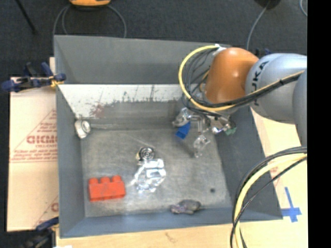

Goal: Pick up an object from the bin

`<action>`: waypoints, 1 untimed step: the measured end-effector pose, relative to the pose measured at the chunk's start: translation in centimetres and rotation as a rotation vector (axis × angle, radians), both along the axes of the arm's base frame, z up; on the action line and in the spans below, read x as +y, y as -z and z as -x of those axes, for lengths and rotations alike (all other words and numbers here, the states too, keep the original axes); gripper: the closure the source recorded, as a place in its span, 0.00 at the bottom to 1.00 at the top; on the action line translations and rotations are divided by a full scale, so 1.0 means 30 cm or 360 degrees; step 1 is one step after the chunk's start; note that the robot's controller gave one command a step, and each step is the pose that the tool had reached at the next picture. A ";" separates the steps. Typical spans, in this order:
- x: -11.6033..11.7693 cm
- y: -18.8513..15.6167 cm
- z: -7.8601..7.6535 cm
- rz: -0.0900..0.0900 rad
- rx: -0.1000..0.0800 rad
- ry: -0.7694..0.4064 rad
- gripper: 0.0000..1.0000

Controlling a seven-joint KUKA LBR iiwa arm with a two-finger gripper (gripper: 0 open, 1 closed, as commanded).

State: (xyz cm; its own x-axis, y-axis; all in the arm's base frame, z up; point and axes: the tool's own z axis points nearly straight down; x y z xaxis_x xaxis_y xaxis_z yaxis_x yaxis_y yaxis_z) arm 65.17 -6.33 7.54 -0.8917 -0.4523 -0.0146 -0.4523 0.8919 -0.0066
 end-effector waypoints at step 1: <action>0.004 -0.007 -0.004 -0.0002 -0.0006 0.0002 1.00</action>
Offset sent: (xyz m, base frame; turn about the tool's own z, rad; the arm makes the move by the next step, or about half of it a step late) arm 0.0000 0.0000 0.0000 0.0000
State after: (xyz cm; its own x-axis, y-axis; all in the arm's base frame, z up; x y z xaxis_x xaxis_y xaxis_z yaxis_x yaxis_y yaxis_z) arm 65.29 -6.22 7.75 -0.8923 -0.4510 -0.0186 -0.4510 0.8925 -0.0071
